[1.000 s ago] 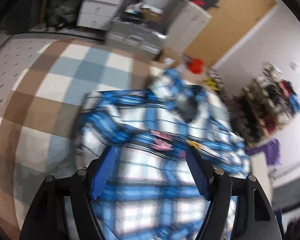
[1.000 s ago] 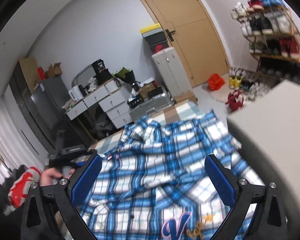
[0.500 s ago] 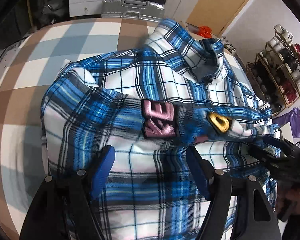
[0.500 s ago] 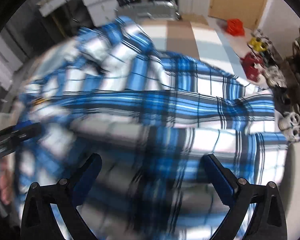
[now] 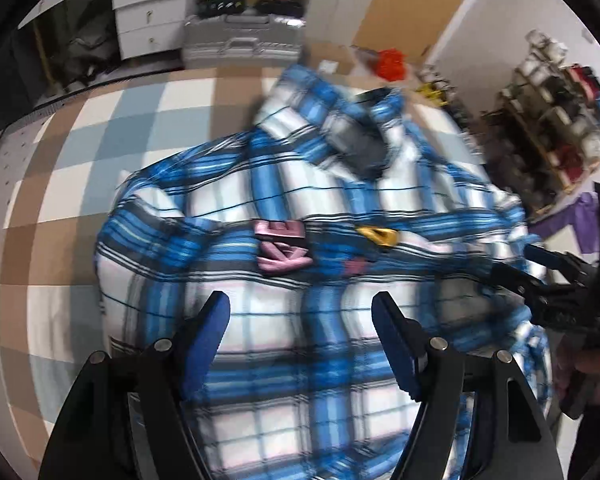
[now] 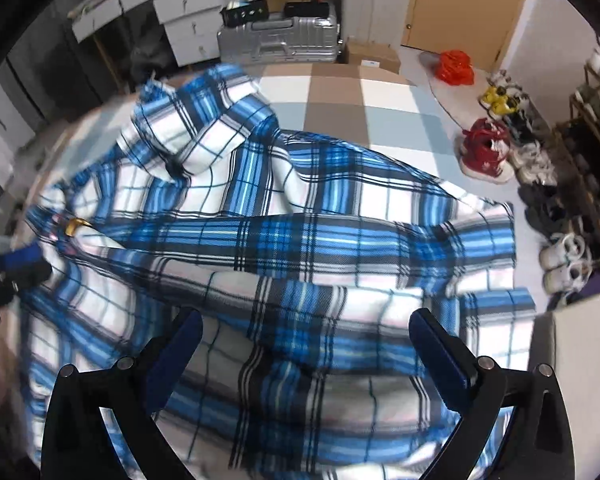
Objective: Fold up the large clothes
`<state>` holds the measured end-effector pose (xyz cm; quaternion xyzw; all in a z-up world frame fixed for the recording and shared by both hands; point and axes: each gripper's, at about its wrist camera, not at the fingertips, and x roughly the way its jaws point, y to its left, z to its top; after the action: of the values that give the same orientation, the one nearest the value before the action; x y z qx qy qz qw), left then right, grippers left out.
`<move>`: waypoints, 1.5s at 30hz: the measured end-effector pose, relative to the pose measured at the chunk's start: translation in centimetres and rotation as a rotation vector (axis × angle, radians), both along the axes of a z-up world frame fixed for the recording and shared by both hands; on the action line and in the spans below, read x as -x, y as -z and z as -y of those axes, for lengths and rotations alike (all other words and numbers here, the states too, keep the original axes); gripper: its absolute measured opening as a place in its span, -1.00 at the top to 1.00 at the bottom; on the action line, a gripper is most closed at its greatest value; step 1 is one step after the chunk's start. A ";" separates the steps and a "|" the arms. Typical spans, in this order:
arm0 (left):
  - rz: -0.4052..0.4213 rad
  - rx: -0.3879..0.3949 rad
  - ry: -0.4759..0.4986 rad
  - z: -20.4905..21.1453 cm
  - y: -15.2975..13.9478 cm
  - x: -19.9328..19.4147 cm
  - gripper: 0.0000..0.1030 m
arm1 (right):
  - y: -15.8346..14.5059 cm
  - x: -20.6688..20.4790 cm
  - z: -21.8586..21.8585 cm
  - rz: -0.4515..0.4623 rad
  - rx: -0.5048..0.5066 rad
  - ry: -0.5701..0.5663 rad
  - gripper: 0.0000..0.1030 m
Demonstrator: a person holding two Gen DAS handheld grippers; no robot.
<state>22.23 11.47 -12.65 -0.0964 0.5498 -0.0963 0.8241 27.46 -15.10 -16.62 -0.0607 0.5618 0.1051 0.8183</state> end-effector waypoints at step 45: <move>-0.076 -0.052 -0.121 -1.8 7.3 8.8 -0.43 | 0.8 10.3 -1.9 0.152 0.288 -0.127 -1.00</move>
<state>13.45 13.27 -19.95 -0.1117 0.5761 -0.0284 0.8092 17.20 -13.15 -17.38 -0.2207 0.5025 0.0701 0.8330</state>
